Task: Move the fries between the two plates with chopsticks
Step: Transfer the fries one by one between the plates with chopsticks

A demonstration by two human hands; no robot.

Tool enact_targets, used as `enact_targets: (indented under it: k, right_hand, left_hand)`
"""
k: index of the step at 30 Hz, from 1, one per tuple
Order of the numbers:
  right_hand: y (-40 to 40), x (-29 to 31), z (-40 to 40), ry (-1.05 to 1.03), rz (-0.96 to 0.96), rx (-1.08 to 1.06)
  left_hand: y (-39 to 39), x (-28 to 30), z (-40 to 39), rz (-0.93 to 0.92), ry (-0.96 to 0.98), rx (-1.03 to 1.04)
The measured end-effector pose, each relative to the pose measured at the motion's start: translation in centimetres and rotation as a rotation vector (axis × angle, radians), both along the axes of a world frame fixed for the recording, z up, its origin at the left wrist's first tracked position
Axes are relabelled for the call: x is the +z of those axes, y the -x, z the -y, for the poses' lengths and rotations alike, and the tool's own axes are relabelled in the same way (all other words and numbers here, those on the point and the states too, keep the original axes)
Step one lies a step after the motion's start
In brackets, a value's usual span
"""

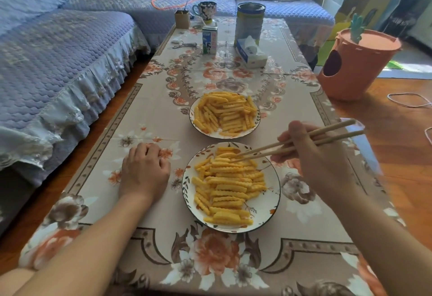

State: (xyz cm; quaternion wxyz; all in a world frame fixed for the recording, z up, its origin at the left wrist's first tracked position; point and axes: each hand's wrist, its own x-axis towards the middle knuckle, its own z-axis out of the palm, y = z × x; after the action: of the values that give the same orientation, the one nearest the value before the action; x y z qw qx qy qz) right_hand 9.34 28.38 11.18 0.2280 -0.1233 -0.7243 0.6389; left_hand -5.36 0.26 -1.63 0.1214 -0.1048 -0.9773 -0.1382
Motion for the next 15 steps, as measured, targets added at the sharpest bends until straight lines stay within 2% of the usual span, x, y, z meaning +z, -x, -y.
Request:
enact_targets:
  k: [5,15]
  right_hand:
    - [0.8,-0.7,0.7,-0.011,-0.044,0.021]
    - [0.7,-0.7,0.1,-0.068,-0.005,0.019]
  left_hand:
    - [0.0,0.1,0.0,-0.007,-0.023,0.012]
    - [0.1,0.0,0.1,-0.021,-0.025,0.007]
